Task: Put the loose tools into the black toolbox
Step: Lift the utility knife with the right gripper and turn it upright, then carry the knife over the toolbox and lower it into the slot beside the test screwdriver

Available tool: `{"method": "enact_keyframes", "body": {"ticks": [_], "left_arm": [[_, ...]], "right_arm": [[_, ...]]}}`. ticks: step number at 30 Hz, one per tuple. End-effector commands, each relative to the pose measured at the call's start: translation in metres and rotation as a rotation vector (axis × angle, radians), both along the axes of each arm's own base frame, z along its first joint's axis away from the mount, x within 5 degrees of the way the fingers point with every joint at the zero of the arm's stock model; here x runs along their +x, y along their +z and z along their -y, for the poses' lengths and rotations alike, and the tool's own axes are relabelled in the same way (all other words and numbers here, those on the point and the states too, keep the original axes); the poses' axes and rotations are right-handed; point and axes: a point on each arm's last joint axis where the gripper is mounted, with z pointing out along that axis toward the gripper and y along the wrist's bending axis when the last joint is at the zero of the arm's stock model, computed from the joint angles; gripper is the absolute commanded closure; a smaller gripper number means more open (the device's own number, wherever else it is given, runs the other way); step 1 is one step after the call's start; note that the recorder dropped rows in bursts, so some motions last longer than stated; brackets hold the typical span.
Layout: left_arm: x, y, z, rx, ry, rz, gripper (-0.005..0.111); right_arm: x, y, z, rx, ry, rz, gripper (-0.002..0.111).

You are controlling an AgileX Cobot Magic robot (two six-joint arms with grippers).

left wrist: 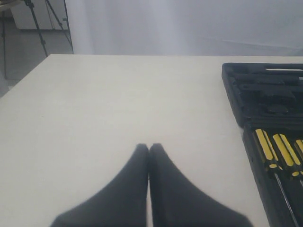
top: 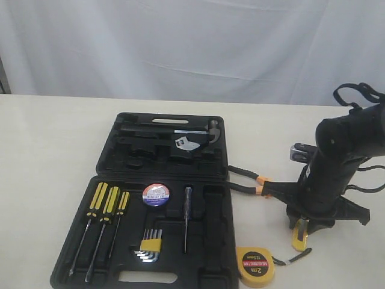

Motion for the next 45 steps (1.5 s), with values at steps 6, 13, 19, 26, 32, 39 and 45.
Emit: {"method": "enact_keyframes", "body": {"ticks": [6, 13, 19, 26, 32, 39, 45], "left_arm": [[0.0, 0.0, 0.001, -0.012, -0.004, 0.008, 0.107], [0.0, 0.0, 0.001, -0.012, -0.004, 0.008, 0.107], [0.0, 0.0, 0.001, -0.012, -0.004, 0.008, 0.107], [0.0, 0.0, 0.001, -0.012, -0.004, 0.008, 0.107], [0.0, 0.0, 0.001, -0.012, -0.004, 0.008, 0.107], [0.0, 0.0, 0.001, -0.012, -0.004, 0.008, 0.107], [0.0, 0.0, 0.001, -0.012, -0.004, 0.008, 0.107]], "right_arm": [[-0.004, -0.011, -0.001, 0.018, 0.053, -0.021, 0.109], [-0.016, 0.048, -0.002, -0.004, 0.159, 0.032, 0.109], [-0.037, 0.097, -0.006, -0.022, 0.217, 0.077, 0.109], [-0.029, 0.146, -0.044, -0.037, 0.347, 0.184, 0.109], [-0.003, 0.178, -0.078, -0.037, 0.44, 0.289, 0.109], [0.021, 0.152, -0.119, -0.003, 0.476, 0.206, 0.109], [0.036, 0.102, -0.137, -0.017, 0.481, 0.088, 0.109]]}}
